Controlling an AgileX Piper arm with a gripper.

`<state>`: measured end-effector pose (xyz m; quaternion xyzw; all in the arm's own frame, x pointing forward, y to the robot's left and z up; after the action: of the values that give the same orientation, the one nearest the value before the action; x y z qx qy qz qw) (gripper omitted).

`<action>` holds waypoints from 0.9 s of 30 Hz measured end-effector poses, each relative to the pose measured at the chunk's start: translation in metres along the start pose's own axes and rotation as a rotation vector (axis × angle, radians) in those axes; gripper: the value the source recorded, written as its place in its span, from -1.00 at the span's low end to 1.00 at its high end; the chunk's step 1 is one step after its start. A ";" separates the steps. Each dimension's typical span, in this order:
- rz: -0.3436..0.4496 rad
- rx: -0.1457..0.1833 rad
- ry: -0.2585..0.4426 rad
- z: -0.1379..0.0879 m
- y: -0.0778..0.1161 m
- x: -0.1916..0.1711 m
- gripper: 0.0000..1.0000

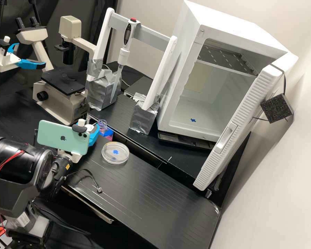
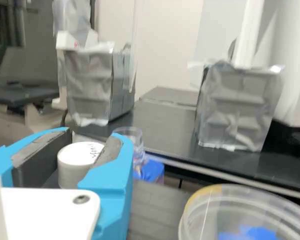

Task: Close the bottle

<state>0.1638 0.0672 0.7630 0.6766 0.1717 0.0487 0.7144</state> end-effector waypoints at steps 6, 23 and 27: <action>0.032 0.004 0.025 -0.005 0.006 -0.001 -1.00; 0.102 0.006 -0.023 0.000 0.018 0.043 -1.00; 0.088 0.009 -0.039 0.002 0.014 0.050 -1.00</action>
<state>0.2135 0.0815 0.7676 0.6876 0.1282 0.0659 0.7116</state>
